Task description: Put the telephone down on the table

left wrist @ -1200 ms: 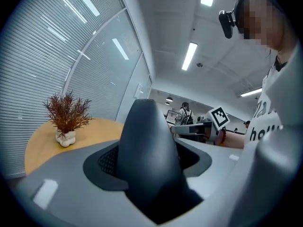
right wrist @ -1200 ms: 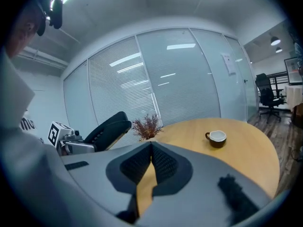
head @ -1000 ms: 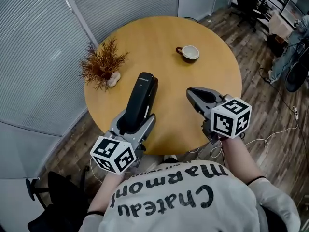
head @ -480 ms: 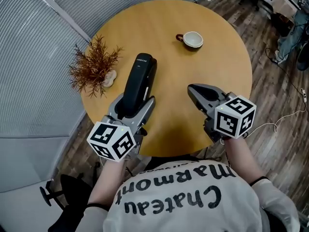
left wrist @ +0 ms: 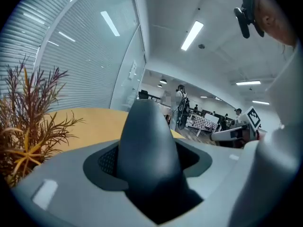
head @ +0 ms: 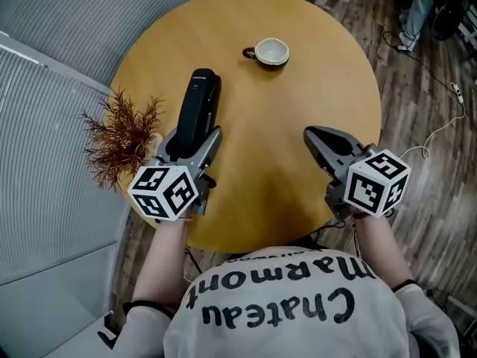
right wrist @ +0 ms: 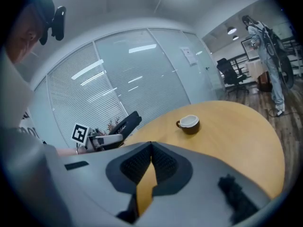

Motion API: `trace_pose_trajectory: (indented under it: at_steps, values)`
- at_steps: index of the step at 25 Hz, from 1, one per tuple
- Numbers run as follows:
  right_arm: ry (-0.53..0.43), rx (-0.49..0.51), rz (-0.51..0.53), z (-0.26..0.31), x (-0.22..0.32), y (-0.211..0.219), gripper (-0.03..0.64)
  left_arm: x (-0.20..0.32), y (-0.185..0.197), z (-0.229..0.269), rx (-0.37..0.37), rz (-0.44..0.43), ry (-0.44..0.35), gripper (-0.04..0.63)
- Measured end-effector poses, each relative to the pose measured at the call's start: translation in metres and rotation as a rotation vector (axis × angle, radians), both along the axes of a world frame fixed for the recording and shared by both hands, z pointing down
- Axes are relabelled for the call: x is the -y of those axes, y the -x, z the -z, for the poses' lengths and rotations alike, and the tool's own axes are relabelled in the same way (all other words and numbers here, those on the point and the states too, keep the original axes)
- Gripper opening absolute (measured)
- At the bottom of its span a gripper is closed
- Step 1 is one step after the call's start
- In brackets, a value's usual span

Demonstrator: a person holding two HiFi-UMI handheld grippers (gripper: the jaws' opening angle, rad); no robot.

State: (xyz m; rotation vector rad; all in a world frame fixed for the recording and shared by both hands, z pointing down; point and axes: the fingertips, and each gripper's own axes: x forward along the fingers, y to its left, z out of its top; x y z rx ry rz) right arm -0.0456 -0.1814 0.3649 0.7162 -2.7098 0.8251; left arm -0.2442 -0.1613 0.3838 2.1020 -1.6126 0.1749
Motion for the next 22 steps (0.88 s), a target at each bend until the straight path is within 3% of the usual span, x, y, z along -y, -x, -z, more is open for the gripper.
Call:
trace_pose_trajectory:
  at_steps: [7, 17, 22]
  values:
    - [0.042, -0.054, -0.147, -0.022, -0.003, -0.03, 0.014, 0.037, 0.029, -0.055, -0.018, -0.012, 0.07, 0.308]
    - [0.074, -0.124, -0.214, -0.033, -0.007, -0.05, 0.014, 0.074, 0.041, -0.123, 0.069, -0.043, 0.186, 0.308]
    - [0.072, -0.149, -0.209, -0.043, -0.014, -0.052, 0.014, 0.074, 0.043, -0.145, 0.174, -0.081, 0.226, 0.308]
